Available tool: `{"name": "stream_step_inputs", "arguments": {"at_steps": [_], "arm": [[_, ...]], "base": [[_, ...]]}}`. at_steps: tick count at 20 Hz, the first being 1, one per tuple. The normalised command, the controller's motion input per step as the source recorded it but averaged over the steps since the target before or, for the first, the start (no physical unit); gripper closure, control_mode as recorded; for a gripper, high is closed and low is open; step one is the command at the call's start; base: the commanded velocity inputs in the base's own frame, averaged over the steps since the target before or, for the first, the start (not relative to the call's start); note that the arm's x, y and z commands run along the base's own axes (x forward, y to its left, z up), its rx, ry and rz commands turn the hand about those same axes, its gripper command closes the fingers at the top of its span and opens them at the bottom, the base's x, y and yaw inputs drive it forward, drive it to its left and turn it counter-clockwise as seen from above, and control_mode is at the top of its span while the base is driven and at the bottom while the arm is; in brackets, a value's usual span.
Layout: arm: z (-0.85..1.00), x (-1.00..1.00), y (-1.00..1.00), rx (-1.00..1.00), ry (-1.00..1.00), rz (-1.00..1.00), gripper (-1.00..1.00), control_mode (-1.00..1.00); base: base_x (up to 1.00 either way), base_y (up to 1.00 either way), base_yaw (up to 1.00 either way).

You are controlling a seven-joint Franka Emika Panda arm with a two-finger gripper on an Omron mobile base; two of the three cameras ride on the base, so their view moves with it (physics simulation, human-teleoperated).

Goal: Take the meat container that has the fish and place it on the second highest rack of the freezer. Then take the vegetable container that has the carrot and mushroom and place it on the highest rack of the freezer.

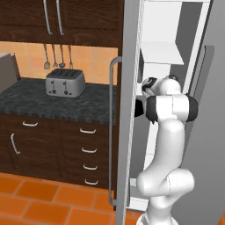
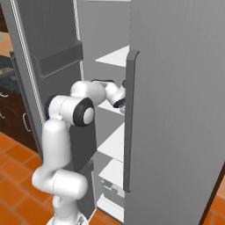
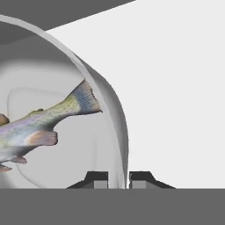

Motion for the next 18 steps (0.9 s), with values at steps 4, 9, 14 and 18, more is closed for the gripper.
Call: {"name": "stream_step_inputs", "arguments": {"at_steps": [4,9,14,18], "arm": [[-0.16,0.34,-0.07,0.0,-0.02,0.0,1.0,-1.0],[0.0,0.0,0.03,0.0,-0.01,-0.01,1.0,-1.0],[0.0,0.0,0.0,0.0,0.0,0.0,-1.0,-1.0],[0.0,0.0,0.0,0.0,0.0,0.0,-1.0,-1.0]], "base": [[0.0,0.0,0.0],[0.0,0.0,0.0],[0.0,0.0,0.0],[0.0,0.0,0.0]]}}
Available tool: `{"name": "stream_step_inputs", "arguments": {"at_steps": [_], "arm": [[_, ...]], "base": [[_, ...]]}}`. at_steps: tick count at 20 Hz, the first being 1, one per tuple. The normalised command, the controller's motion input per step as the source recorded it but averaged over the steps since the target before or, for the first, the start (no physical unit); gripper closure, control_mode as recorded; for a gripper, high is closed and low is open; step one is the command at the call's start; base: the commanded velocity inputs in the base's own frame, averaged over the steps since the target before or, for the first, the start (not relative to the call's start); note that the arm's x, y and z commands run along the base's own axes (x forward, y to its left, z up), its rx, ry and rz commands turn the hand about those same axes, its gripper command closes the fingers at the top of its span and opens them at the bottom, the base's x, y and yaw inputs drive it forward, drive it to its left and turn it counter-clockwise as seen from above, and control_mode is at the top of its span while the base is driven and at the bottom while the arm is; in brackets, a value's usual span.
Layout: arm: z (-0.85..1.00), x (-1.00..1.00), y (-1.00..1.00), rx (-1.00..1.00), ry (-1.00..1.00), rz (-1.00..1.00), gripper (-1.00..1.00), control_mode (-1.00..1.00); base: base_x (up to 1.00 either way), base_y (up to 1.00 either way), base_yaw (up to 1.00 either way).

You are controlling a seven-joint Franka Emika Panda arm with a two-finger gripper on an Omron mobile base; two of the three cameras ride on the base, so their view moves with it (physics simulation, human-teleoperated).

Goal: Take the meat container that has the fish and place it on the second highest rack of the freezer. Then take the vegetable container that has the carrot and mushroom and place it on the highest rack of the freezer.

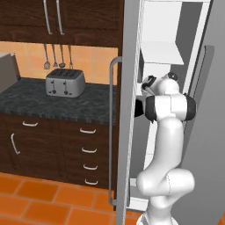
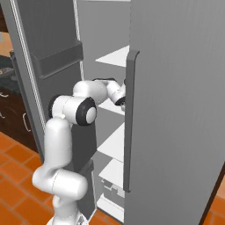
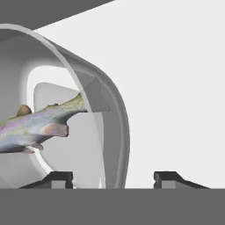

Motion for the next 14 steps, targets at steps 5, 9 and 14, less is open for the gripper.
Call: {"name": "stream_step_inputs", "arguments": {"at_steps": [5,9,14], "arm": [[0.25,-0.01,-0.01,0.0,0.0,0.0,-1.0,-1.0],[0.34,-0.11,0.0,-0.01,-0.01,0.0,-1.0,-1.0],[0.2,-0.35,0.0,0.0,-0.01,0.0,-1.0,-1.0]], "base": [[0.0,0.0,0.0],[0.0,0.0,0.0],[0.0,0.0,0.0]]}}
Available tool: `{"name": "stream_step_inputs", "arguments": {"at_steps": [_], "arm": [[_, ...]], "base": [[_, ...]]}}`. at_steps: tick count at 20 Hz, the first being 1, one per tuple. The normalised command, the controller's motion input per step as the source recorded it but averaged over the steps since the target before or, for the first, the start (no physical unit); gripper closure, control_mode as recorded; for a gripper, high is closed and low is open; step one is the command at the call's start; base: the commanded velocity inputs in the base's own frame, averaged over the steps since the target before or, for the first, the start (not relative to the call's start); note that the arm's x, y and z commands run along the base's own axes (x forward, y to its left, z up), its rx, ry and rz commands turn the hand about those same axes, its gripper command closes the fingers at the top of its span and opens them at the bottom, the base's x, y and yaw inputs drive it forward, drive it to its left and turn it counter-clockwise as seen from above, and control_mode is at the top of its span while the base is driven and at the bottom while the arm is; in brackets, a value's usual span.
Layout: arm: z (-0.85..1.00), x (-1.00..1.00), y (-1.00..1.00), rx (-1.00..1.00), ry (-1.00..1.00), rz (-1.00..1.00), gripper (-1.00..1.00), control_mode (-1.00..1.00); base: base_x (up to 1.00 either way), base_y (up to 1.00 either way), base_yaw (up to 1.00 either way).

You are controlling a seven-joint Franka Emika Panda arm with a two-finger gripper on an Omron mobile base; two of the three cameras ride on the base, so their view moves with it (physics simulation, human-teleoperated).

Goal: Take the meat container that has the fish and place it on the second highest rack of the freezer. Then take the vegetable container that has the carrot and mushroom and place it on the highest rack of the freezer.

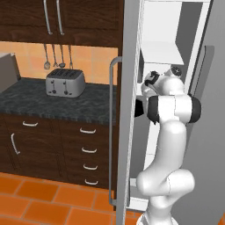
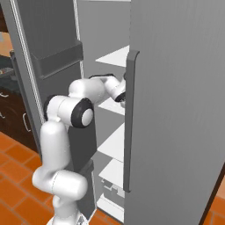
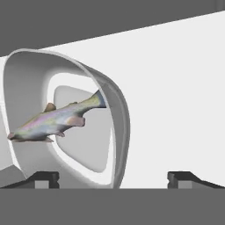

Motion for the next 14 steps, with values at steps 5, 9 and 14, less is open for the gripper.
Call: {"name": "stream_step_inputs", "arguments": {"at_steps": [5,9,14], "arm": [[0.32,-0.25,0.13,-0.01,-0.02,0.0,-1.0,-1.0],[0.26,-0.31,0.16,-0.01,-0.01,0.0,-1.0,-1.0],[0.1,-0.53,0.09,-0.01,-0.01,0.0,-1.0,-1.0]], "base": [[0.0,0.0,0.0],[0.0,0.0,0.0],[0.0,0.0,0.0]]}}
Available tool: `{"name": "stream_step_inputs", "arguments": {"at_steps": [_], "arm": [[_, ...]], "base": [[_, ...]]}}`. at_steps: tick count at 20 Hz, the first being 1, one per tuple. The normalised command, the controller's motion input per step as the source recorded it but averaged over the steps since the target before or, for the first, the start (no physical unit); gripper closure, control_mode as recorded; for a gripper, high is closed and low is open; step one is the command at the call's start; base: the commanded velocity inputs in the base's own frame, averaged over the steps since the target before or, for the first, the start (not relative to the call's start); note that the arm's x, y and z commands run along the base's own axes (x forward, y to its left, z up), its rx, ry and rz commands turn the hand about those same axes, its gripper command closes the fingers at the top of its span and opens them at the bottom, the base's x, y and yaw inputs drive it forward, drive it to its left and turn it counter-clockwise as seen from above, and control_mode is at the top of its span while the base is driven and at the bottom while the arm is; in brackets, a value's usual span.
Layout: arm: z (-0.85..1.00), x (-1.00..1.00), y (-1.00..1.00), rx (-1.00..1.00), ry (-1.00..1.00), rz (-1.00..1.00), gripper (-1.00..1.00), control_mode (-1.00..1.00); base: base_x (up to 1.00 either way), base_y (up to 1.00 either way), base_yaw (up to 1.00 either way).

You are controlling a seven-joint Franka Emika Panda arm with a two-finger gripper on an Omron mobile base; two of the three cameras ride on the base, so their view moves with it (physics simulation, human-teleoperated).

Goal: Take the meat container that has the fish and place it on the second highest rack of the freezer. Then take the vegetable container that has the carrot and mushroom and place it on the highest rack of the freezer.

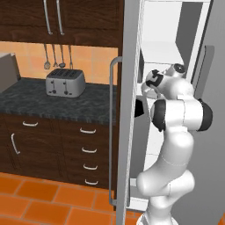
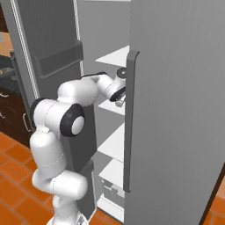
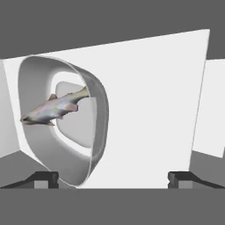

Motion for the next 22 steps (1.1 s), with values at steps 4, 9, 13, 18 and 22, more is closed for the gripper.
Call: {"name": "stream_step_inputs", "arguments": {"at_steps": [4,9,13,18,22], "arm": [[0.53,-0.41,0.16,0.0,-0.02,0.0,-1.0,-1.0],[0.72,-0.56,0.0,0.0,0.0,0.0,-1.0,-1.0],[0.21,-0.92,0.0,0.0,0.0,0.0,-1.0,-1.0],[0.26,-1.0,0.25,-0.03,0.0,0.0,-1.0,-1.0],[0.39,-1.0,0.2,-0.01,0.0,0.0,-1.0,-1.0]], "base": [[0.0,0.0,0.0],[0.0,0.0,0.0],[0.0,0.0,0.0],[0.0,0.0,0.0],[0.0,0.0,0.0]]}}
